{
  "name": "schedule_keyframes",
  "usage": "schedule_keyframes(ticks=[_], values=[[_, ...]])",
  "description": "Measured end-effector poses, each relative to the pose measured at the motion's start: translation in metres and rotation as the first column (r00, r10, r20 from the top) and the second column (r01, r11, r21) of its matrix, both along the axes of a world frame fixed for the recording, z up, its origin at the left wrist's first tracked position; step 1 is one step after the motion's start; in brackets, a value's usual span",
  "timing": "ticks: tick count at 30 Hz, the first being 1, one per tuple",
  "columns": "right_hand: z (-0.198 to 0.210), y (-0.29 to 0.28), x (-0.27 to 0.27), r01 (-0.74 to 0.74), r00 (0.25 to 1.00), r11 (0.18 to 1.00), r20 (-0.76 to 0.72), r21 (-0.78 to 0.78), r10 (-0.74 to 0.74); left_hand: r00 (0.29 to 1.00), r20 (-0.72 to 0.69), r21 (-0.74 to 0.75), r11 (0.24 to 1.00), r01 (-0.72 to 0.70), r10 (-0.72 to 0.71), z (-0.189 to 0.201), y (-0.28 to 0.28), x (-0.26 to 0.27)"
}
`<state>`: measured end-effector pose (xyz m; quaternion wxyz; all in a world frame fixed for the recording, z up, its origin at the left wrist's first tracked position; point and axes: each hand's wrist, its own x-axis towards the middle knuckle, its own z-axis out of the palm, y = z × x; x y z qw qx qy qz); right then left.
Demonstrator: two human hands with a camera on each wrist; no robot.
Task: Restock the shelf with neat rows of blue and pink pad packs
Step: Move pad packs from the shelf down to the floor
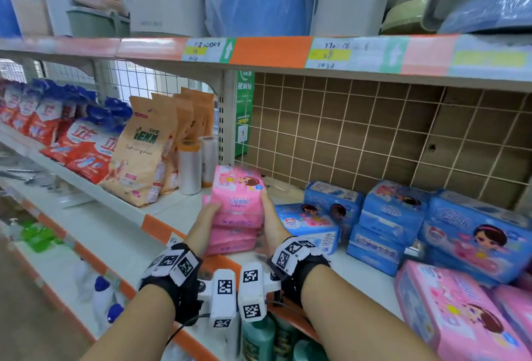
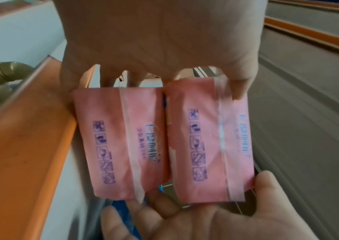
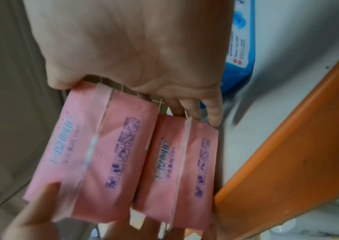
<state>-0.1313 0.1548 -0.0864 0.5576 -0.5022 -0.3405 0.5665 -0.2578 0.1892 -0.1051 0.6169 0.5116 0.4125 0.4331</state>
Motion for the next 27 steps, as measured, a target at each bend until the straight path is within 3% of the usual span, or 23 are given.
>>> schedule_keyframes(ticks=[4, 7, 12, 16, 22, 27], values=[[0.019, -0.039, 0.014, -0.055, 0.992, 0.997, 0.116, 0.061, 0.047, 1.0, 0.005, 0.0, 1.0, 0.003, -0.003, -0.005, -0.019, -0.001], [0.027, -0.091, 0.033, -0.009, 0.975, 0.995, 0.222, 0.104, -0.014, 0.992, 0.032, 0.189, 0.975, 0.113, -0.121, 0.001, -0.047, 0.008], [0.028, -0.165, 0.053, 0.093, 0.995, 0.973, 0.022, 0.212, -0.1, 0.976, -0.062, 0.48, 0.852, 0.211, -0.207, 0.027, -0.099, 0.04], [0.03, -0.211, 0.064, 0.26, 0.964, 0.931, -0.126, 0.257, -0.234, 0.976, -0.214, 0.626, 0.762, 0.17, -0.042, 0.047, -0.147, 0.058], [0.026, -0.266, 0.069, 0.306, 0.952, 0.91, -0.115, 0.281, -0.285, 0.962, -0.265, 0.671, 0.704, 0.231, -0.064, 0.043, -0.205, 0.061], [0.028, -0.31, 0.07, 0.375, 0.925, 0.863, -0.079, 0.337, -0.371, 0.953, -0.172, 0.626, 0.72, 0.3, -0.248, 0.035, -0.24, 0.073]])
